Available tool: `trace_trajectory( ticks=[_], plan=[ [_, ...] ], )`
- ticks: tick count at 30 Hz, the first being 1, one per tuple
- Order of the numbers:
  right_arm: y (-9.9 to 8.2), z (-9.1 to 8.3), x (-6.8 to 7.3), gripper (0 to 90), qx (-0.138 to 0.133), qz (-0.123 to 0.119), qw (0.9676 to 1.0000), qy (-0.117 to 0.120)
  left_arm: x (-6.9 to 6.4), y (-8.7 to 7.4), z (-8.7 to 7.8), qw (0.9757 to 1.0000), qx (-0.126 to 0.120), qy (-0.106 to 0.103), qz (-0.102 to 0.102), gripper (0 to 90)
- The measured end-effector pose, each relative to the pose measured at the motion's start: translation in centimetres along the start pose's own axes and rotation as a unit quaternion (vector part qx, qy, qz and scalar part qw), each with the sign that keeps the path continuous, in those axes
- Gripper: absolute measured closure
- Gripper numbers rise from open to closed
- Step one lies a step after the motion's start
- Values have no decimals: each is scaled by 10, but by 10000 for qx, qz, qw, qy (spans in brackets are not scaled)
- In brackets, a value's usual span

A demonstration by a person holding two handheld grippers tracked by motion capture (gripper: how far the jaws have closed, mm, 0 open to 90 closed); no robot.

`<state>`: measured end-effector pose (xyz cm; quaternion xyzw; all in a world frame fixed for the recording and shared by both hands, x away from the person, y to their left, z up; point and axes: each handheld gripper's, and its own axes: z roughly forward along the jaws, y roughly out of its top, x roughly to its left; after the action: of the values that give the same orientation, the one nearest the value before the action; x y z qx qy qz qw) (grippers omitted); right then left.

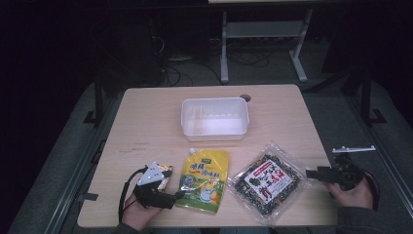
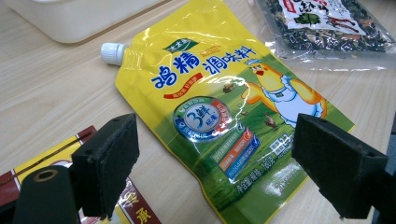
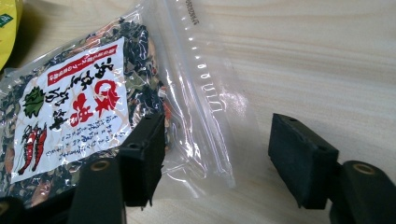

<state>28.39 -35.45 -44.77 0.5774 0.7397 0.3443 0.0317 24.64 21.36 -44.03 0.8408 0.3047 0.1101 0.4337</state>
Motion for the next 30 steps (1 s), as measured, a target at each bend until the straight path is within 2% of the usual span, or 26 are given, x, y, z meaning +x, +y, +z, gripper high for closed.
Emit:
trace_trajectory(
  ticks=[9,11,20,21,25,30],
  plan=[
    [-3,0,-6,454,9,237,9997,20,0,0,0,10000,10,0,4,146],
    [-4,-1,-8,498,-20,362,9993,115,-1,0,1,10000,16,-3,1,145],
    [-5,6,-10,584,173,491,9985,143,-2,1,3,10000,35,-15,-46,146],
    [-5,7,-10,631,206,509,9984,133,-2,1,4,10000,44,-29,-37,146],
    [-5,7,-10,728,233,530,9983,79,-3,5,6,9999,32,-92,-52,146],
    [-6,4,-12,854,191,601,9979,137,-7,13,9,9998,-3,-182,-45,146]
  ],
)
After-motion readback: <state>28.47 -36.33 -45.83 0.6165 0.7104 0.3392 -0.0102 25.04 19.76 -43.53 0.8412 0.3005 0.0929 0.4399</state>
